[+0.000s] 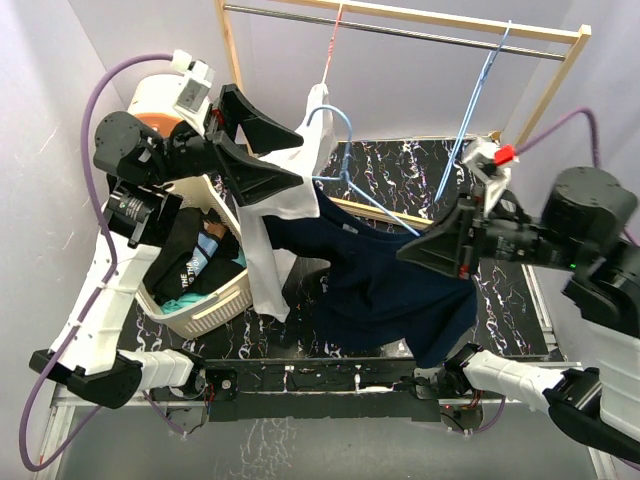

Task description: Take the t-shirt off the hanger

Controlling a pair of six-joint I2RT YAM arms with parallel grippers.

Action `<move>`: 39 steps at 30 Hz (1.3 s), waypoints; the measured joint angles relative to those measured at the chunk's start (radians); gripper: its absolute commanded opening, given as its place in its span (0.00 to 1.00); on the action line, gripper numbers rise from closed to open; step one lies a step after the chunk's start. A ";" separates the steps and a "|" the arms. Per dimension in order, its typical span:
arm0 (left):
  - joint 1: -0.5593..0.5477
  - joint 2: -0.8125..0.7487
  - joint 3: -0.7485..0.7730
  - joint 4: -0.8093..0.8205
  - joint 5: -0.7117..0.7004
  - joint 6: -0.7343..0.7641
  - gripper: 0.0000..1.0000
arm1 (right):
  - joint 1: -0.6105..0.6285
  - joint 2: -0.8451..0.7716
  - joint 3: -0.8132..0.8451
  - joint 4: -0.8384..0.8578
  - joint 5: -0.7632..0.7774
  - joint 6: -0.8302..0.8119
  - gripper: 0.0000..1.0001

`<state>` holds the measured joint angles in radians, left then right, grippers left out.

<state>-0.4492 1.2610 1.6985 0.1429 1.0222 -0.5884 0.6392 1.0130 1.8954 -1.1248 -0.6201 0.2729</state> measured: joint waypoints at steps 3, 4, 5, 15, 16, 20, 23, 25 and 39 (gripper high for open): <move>0.000 -0.008 0.037 -0.029 -0.002 0.020 0.82 | 0.000 -0.020 0.068 -0.038 0.002 0.004 0.08; 0.000 -0.012 0.051 -0.041 -0.003 0.029 0.83 | 0.000 -0.028 0.083 -0.049 0.005 0.006 0.08; 0.000 -0.016 0.061 -0.053 -0.006 0.038 0.83 | 0.000 -0.035 0.095 -0.062 0.010 0.008 0.08; 0.000 -0.090 0.103 -0.155 -0.047 0.127 0.83 | 0.000 -0.186 -0.079 -0.164 0.153 0.049 0.08; 0.000 -0.093 0.101 -0.158 -0.050 0.132 0.83 | 0.000 -0.191 -0.124 -0.174 0.164 0.053 0.08; 0.000 -0.096 0.084 -0.171 -0.061 0.147 0.83 | 0.000 -0.172 -0.249 -0.214 0.184 0.074 0.08; 0.000 -0.094 0.045 -0.182 -0.070 0.159 0.83 | 0.000 -0.160 -0.284 -0.229 0.182 0.078 0.08; 0.000 -0.088 0.025 -0.190 -0.075 0.163 0.83 | 0.000 -0.155 -0.289 -0.230 0.172 0.078 0.08; 0.000 -0.065 -0.097 -0.085 -0.012 0.082 0.83 | 0.000 -0.127 -0.230 -0.060 0.069 0.050 0.08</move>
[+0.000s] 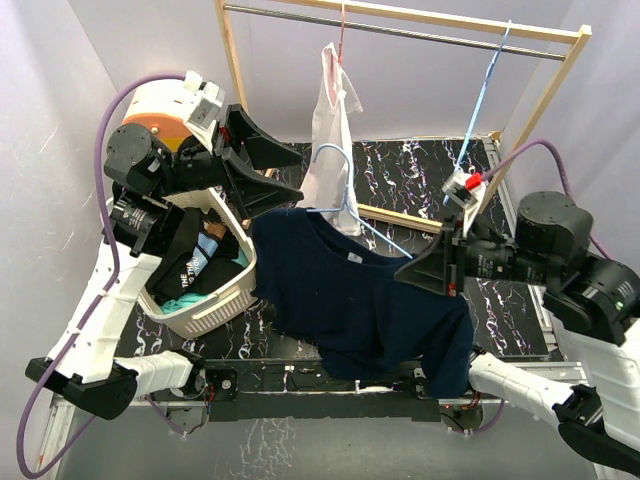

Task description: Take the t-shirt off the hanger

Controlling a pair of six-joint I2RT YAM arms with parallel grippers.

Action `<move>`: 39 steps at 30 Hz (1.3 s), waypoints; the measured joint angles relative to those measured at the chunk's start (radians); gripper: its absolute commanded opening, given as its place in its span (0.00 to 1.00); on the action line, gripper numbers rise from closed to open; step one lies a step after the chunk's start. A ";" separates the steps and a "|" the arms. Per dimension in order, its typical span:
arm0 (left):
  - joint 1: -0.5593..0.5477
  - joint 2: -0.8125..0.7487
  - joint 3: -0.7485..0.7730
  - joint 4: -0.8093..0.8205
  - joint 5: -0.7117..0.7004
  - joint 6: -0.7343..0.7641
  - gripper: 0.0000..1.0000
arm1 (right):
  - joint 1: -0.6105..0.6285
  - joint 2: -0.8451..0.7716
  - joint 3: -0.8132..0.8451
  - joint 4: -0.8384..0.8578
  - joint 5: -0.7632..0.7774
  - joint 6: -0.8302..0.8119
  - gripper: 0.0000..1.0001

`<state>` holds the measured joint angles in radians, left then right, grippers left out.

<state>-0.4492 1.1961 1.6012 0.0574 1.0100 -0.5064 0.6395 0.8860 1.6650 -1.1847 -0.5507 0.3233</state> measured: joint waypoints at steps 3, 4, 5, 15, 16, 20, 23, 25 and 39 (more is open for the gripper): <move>0.000 0.008 -0.018 0.063 0.023 -0.051 0.83 | 0.000 0.029 -0.038 0.080 -0.021 -0.010 0.08; 0.000 0.013 -0.021 0.086 0.028 -0.067 0.83 | 0.000 0.041 -0.048 0.105 -0.029 -0.011 0.08; 0.000 0.017 -0.026 0.110 0.032 -0.082 0.83 | 0.000 0.051 -0.054 0.124 -0.037 -0.012 0.08; -0.005 0.080 -0.061 0.258 0.063 -0.182 0.52 | 0.000 0.172 -0.060 0.303 -0.085 -0.015 0.08; -0.005 0.087 -0.066 0.265 0.068 -0.191 0.39 | 0.000 0.177 -0.060 0.312 -0.085 -0.015 0.08; -0.006 0.106 -0.081 0.286 0.076 -0.208 0.00 | 0.000 0.187 -0.060 0.341 -0.085 -0.019 0.08; -0.005 0.109 -0.085 0.292 0.087 -0.207 0.00 | 0.002 0.179 -0.065 0.346 -0.083 -0.023 0.10; -0.008 0.105 -0.085 0.292 0.092 -0.200 0.00 | 0.002 0.164 -0.087 0.351 -0.077 -0.030 0.21; -0.017 0.103 -0.077 0.266 0.100 -0.200 0.00 | 0.000 -0.149 -0.282 0.260 0.064 -0.048 0.28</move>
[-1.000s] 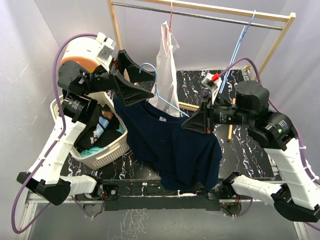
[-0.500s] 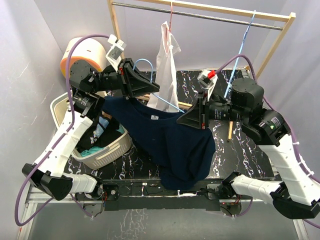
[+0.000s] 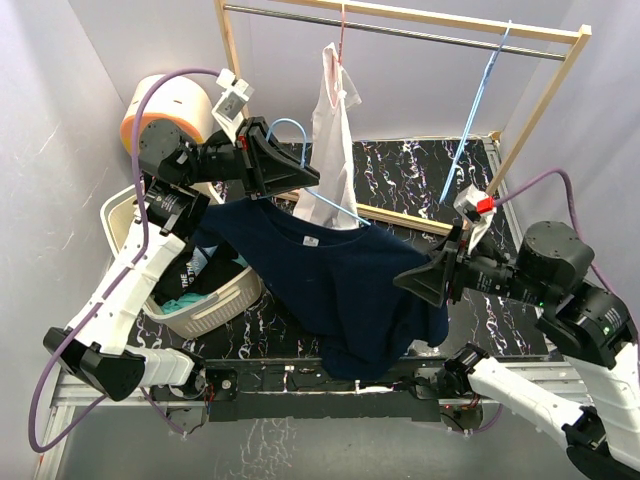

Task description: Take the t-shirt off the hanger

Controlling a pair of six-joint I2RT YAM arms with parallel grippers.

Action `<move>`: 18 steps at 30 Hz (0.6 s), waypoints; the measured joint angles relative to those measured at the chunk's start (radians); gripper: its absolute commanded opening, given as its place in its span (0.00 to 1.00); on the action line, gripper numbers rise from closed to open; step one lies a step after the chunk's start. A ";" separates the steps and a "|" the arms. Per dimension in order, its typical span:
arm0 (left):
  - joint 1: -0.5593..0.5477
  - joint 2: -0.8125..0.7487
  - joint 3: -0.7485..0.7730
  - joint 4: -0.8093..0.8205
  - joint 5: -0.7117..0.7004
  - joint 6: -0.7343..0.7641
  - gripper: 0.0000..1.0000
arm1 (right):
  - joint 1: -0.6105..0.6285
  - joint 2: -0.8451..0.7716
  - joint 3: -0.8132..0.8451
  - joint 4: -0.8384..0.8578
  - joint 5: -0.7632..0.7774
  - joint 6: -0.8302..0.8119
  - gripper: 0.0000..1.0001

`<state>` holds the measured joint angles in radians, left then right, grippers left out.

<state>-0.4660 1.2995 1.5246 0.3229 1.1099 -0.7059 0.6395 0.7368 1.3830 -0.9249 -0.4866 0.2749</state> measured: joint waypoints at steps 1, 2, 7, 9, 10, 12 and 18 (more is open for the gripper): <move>0.000 0.000 0.002 0.006 0.001 -0.005 0.00 | 0.000 -0.016 -0.007 -0.002 0.006 -0.002 0.19; 0.000 0.000 0.006 0.010 0.002 -0.009 0.00 | 0.000 -0.027 -0.012 -0.006 0.015 -0.002 0.12; -0.002 0.000 0.029 -0.006 0.008 0.009 0.00 | 0.001 -0.038 -0.029 -0.029 0.077 0.015 0.08; -0.003 -0.001 0.032 -0.022 0.008 0.025 0.00 | 0.002 -0.042 -0.030 -0.033 0.106 0.018 0.08; -0.005 -0.001 0.032 -0.032 0.008 0.034 0.00 | 0.002 -0.044 -0.031 -0.039 0.123 0.020 0.08; -0.008 -0.002 0.032 -0.055 0.005 0.053 0.00 | 0.004 -0.048 -0.031 -0.052 0.156 0.026 0.08; -0.016 -0.004 0.038 -0.137 -0.013 0.122 0.00 | 0.008 -0.059 -0.033 -0.083 0.204 0.046 0.08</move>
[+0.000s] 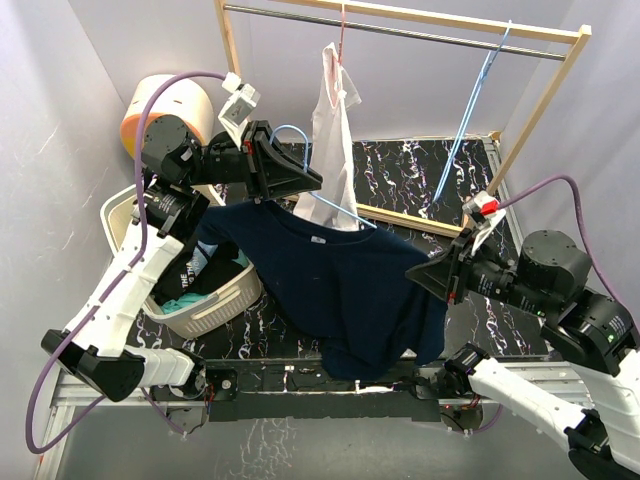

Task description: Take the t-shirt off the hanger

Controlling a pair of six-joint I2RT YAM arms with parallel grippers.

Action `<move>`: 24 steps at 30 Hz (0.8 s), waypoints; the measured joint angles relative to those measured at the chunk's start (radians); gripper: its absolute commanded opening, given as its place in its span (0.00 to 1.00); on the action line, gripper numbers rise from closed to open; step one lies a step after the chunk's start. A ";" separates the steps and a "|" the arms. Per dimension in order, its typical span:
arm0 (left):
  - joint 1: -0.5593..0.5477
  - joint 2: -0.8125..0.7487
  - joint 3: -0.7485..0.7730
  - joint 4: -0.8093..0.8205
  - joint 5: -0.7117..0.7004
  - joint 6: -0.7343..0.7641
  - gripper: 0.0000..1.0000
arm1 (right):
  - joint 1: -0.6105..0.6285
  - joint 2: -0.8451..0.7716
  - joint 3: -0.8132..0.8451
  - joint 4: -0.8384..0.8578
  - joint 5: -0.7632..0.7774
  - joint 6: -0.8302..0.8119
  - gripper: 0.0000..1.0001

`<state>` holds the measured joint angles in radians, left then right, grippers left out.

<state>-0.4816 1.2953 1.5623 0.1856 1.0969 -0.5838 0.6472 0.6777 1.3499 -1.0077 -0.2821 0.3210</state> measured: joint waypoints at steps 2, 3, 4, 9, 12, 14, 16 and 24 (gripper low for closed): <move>-0.001 0.000 0.004 -0.019 -0.002 0.012 0.00 | 0.000 -0.012 -0.005 -0.004 -0.001 0.002 0.09; -0.001 0.000 0.007 -0.030 -0.005 0.018 0.00 | 0.000 -0.018 -0.005 -0.011 0.001 0.002 0.11; 0.000 0.000 0.011 -0.036 -0.011 0.020 0.00 | 0.000 -0.026 -0.005 -0.027 0.009 0.000 0.14; 0.008 -0.011 0.035 -0.060 -0.036 0.034 0.00 | -0.002 -0.071 -0.005 -0.094 0.029 -0.004 0.08; 0.008 -0.024 0.035 -0.064 -0.040 0.041 0.00 | -0.002 -0.075 -0.005 -0.096 0.031 -0.003 0.08; 0.008 -0.029 0.035 -0.073 -0.043 0.047 0.00 | -0.002 -0.074 -0.005 -0.104 0.063 0.000 0.08; 0.008 -0.031 0.039 -0.089 -0.048 0.058 0.00 | -0.002 -0.074 -0.005 -0.122 0.112 0.008 0.08; 0.008 -0.031 0.045 -0.146 -0.080 0.102 0.00 | 0.002 -0.037 -0.050 -0.199 0.390 0.120 0.08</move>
<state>-0.4736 1.2640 1.6077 0.0395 1.0168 -0.4816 0.6491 0.6411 1.2999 -1.2064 0.1078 0.4408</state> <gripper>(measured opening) 0.044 0.089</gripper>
